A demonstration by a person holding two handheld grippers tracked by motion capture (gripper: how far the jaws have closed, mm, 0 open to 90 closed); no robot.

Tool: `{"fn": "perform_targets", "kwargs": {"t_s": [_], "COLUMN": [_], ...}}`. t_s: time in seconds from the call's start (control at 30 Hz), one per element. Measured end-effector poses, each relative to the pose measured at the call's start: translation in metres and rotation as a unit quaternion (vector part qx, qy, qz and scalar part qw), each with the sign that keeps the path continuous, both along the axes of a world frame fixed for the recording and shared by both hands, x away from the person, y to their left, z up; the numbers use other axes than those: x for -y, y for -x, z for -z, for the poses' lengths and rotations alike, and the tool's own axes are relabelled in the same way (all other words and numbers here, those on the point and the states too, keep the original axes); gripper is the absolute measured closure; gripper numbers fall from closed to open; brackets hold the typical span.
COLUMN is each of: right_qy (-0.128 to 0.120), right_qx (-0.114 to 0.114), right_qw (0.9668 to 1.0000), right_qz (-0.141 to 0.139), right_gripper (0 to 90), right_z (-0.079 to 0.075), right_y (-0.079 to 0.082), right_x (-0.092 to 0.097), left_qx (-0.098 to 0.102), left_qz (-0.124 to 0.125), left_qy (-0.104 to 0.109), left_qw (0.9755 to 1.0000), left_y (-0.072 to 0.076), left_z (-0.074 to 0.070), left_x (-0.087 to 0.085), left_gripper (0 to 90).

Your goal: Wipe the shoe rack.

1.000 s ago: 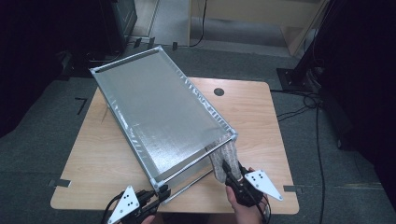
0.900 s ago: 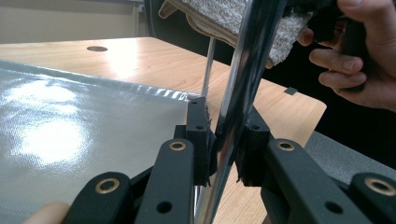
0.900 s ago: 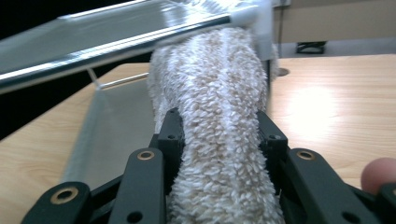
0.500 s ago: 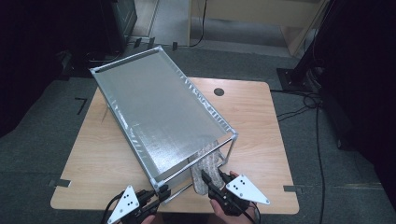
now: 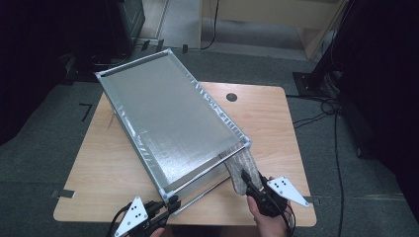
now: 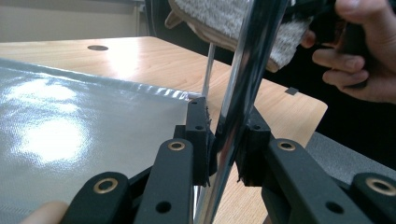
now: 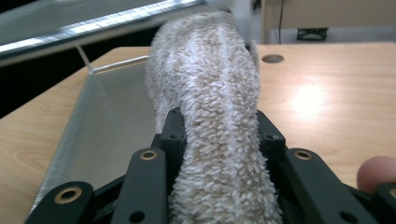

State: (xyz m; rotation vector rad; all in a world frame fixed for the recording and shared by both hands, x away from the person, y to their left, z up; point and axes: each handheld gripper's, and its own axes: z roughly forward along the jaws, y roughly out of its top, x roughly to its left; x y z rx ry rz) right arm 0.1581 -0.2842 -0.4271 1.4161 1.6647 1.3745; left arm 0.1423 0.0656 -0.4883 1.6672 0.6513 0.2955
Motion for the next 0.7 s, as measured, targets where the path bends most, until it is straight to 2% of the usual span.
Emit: {"fn": "perform_targets", "kwargs": {"t_s": [0.13,0.2,0.27,0.33,0.43,0.47,0.5,0.6,0.7], "right_qy": [0.01,0.024,0.04,0.051,0.037,0.031,0.029,0.072,0.104], "right_qx": [0.019,0.027,0.036,0.036,0.006,-0.011,-0.018,-0.023,-0.032], "right_qw": [0.999,0.9977,0.9963,0.9955,0.9975,0.9983,0.9987,0.9971,0.9941], "right_qz": [-0.039,-0.057,-0.067,-0.072,-0.06,-0.048,-0.038,-0.008,0.002], "right_gripper": [64.7,64.7,64.7,64.7,64.7,64.8,64.8,64.8,64.8], "right_z": [-0.01,-0.014,-0.015,-0.016,-0.011,-0.005,0.0,0.021,0.041], "right_y": [0.008,0.012,0.016,0.017,0.01,0.006,0.003,-0.003,-0.006], "right_x": [-0.017,-0.028,-0.038,-0.042,-0.033,-0.025,-0.018,0.0,0.019], "left_qx": [-0.002,-0.001,0.001,0.0,0.004,0.003,0.001,-0.002,0.001], "left_qz": [-0.002,-0.003,-0.005,-0.008,-0.011,-0.011,-0.011,-0.012,-0.012], "left_qy": [-0.003,-0.005,-0.008,-0.009,-0.014,-0.013,-0.01,-0.006,-0.006], "left_qw": [1.0,1.0,1.0,0.9999,0.9998,0.9999,0.9999,0.9999,0.9999], "left_y": [0.0,0.0,0.0,0.0,0.001,0.0,0.0,0.0,0.0], "left_z": [0.001,0.002,0.003,0.004,0.003,0.003,0.003,0.004,0.004], "left_x": [0.001,0.001,0.001,0.0,-0.001,-0.001,-0.001,0.0,0.0], "left_gripper": [77.8,77.6,77.6,77.7,78.4,78.5,78.4,78.3,78.4]}}
